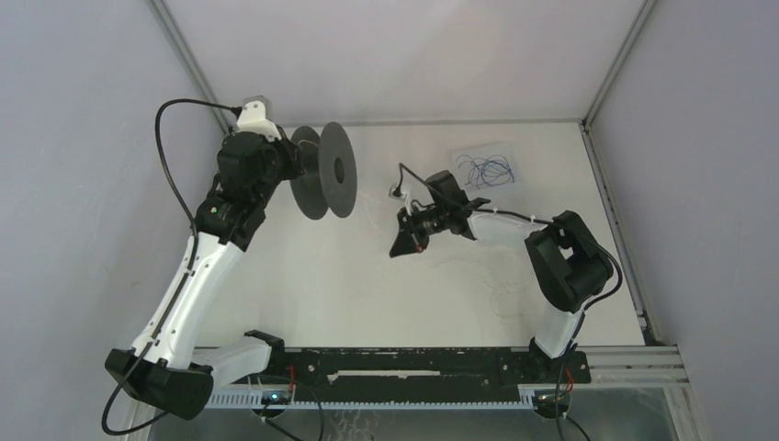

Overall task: Wrap the cables
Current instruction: Wrap the cable around the cable reel.

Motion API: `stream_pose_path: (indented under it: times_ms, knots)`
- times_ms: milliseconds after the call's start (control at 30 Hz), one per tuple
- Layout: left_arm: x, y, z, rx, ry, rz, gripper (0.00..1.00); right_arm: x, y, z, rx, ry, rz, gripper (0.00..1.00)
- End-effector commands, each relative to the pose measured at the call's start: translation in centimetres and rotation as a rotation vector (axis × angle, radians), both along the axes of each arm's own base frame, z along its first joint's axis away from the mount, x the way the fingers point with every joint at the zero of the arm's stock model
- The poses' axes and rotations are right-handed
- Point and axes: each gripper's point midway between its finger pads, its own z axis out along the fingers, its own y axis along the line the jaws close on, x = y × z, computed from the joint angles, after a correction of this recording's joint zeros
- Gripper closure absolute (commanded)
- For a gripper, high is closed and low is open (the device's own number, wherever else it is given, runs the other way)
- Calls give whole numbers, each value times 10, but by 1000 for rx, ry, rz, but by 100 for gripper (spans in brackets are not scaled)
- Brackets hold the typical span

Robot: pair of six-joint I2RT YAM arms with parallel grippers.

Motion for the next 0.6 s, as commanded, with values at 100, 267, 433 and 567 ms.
stream_pose_path:
  times_ms: [100,267,433,567]
  knots:
    - [24,38,58,-30,-160,244,100,-109,21,31,-61,-71,410,100]
    - [37,48,49,20,-159,306,100,-159,23,66,-46,-87,598,100]
    - [42,55,33,89,-165,337,100,-172,21,122,19,-149,644,100]
    - [41,50,19,145,-166,313,100,-161,19,165,57,-278,595,100]
